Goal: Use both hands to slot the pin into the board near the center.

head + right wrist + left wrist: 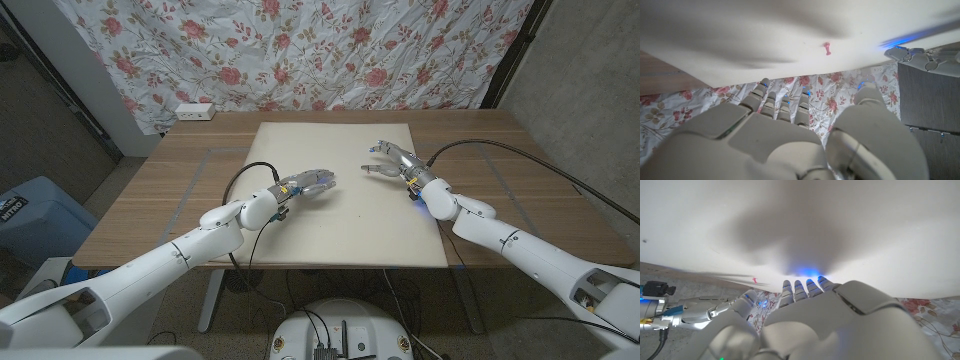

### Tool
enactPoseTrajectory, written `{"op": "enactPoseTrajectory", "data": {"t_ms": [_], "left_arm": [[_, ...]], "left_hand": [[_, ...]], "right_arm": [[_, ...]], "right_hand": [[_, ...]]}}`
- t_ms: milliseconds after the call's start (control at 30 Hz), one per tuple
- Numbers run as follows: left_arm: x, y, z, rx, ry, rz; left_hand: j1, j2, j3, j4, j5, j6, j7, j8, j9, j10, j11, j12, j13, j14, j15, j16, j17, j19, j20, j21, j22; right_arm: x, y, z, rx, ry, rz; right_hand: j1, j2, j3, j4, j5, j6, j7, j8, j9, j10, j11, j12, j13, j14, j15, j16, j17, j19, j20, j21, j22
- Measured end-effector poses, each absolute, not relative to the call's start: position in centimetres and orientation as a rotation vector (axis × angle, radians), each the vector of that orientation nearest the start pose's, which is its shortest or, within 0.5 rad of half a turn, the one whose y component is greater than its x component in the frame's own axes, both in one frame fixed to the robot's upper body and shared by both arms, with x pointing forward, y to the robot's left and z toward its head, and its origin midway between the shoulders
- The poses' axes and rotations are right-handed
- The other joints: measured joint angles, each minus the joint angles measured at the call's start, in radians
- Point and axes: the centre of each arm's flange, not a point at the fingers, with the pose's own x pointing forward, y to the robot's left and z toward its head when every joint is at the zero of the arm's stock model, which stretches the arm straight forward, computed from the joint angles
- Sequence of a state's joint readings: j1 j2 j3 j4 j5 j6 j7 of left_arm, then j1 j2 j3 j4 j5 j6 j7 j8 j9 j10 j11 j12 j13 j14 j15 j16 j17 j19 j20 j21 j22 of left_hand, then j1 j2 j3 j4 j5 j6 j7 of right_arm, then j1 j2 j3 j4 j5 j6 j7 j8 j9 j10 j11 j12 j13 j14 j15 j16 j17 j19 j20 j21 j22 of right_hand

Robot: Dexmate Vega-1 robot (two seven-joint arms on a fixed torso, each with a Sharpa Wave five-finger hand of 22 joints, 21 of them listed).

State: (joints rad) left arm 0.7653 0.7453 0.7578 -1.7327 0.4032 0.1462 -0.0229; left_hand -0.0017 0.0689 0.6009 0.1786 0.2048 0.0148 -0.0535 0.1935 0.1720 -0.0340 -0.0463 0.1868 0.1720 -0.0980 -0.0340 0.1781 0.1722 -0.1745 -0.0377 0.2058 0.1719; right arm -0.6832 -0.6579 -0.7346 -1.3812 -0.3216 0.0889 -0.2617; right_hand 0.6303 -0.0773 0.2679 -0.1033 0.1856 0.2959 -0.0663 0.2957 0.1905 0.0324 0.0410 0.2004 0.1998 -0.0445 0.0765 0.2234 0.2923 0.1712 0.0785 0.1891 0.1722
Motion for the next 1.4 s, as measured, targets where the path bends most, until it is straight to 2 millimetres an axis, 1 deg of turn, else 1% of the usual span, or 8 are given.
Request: {"op": "enactPoseTrajectory", "data": {"t_ms": [233,533,667,867,900,1000,1133,1400], "left_arm": [[60.1,16.0,-4.9,1.288,-0.583,-0.251],[59.5,16.6,-4.4,1.265,-0.591,-0.231],[59.4,16.9,-4.3,1.255,-0.592,-0.221],[59.5,17.8,-3.5,1.167,-0.595,-0.173],[59.5,18.1,-3.2,1.099,-0.604,-0.156],[59.7,18.4,-3.1,1.090,-0.598,-0.146],[59.9,19.0,-2.8,1.027,-0.607,-0.123],[60.5,20.1,-2.5,0.956,-0.610,-0.089]], "left_hand": [[0.002,0.003,0.002,-0.002,0.000,0.000,0.000,0.000,0.000,0.000,0.000,0.000,0.000,0.000,0.000,0.000,0.000,0.008,0.006,0.000,0.000],[0.002,0.002,0.006,-0.007,0.000,0.003,-0.004,0.000,0.000,0.000,0.000,0.000,0.000,0.000,0.000,0.000,0.000,0.018,0.004,0.000,0.000],[0.006,-0.001,0.011,-0.002,0.000,0.003,-0.004,0.000,0.000,0.000,0.000,0.000,0.000,0.000,0.000,0.000,0.000,0.023,0.002,0.000,0.000],[0.005,0.000,0.017,-0.009,0.000,0.007,0.001,0.000,0.000,0.000,0.000,0.000,0.000,0.000,0.000,0.000,0.000,0.028,0.005,0.000,0.000],[0.009,0.004,0.019,-0.010,0.000,0.007,0.001,0.000,0.000,0.000,0.000,0.000,0.000,0.002,-0.002,0.000,0.000,0.033,0.003,0.000,0.000],[0.009,0.004,0.022,-0.013,0.000,0.007,0.001,0.000,0.000,0.000,0.000,0.000,0.000,0.003,-0.004,0.000,0.000,0.036,0.000,0.005,0.000],[0.016,0.005,0.026,-0.018,0.000,0.007,0.000,0.000,0.000,0.000,0.000,0.000,0.000,0.007,0.000,0.000,0.000,0.039,0.004,0.005,0.000],[0.021,0.004,0.030,-0.022,0.000,0.010,0.004,0.000,0.000,0.000,0.000,0.000,0.000,0.012,-0.002,0.000,-0.005,0.048,0.002,0.005,0.000]], "right_arm": [[65.3,-21.3,-3.3,-1.109,-0.694,0.059],[65.1,-21.4,-3.2,-1.075,-0.694,0.075],[65.2,-21.4,-3.3,-1.060,-0.684,0.087],[64.8,-22.1,-2.4,-1.020,-0.688,0.088],[64.6,-22.6,-1.9,-1.006,-0.691,0.079],[64.6,-22.5,-1.9,-0.990,-0.690,0.091],[64.5,-23.0,-1.5,-0.961,-0.693,0.091],[64.5,-23.4,-1.1,-0.907,-0.688,0.104]], "right_hand": [[-0.007,0.007,0.000,0.000,0.000,-0.011,0.000,-0.011,0.000,0.004,0.004,0.000,0.000,0.000,0.000,0.000,0.000,0.011,-0.004,0.000,0.000],[-0.008,0.027,0.004,-0.004,0.000,-0.029,-0.007,-0.034,0.000,0.042,-0.001,0.015,0.000,0.027,-0.016,0.008,-0.003,0.038,-0.030,0.008,-0.005],[-0.014,0.033,0.004,-0.004,0.000,-0.040,-0.008,-0.041,0.000,0.073,0.002,0.023,0.000,0.029,-0.017,0.008,-0.005,0.051,-0.029,0.008,-0.005],[-0.028,0.047,0.007,-0.001,0.000,-0.050,-0.018,-0.052,0.000,0.079,0.007,0.023,-0.005,0.029,-0.017,0.008,-0.005,0.054,-0.032,0.008,-0.005],[-0.030,0.049,0.007,-0.001,0.000,-0.054,-0.022,-0.056,0.000,0.081,0.004,0.023,-0.005,0.029,-0.017,0.008,-0.005,0.057,-0.036,0.008,-0.005],[-0.041,0.059,0.007,-0.001,0.000,-0.057,-0.025,-0.061,-0.001,0.081,-0.001,0.023,-0.005,0.025,-0.022,0.008,-0.005,0.064,-0.043,0.008,-0.005],[-0.054,0.072,0.003,0.011,0.000,-0.064,-0.032,-0.068,-0.005,0.080,-0.017,0.019,-0.006,0.025,-0.029,0.008,-0.009,0.066,-0.056,0.008,-0.005],[-0.102,0.088,-0.003,0.025,0.000,-0.084,-0.045,-0.089,-0.005,0.080,-0.027,0.011,-0.009,0.027,-0.055,0.008,-0.009,0.065,-0.072,0.008,-0.005]]}}
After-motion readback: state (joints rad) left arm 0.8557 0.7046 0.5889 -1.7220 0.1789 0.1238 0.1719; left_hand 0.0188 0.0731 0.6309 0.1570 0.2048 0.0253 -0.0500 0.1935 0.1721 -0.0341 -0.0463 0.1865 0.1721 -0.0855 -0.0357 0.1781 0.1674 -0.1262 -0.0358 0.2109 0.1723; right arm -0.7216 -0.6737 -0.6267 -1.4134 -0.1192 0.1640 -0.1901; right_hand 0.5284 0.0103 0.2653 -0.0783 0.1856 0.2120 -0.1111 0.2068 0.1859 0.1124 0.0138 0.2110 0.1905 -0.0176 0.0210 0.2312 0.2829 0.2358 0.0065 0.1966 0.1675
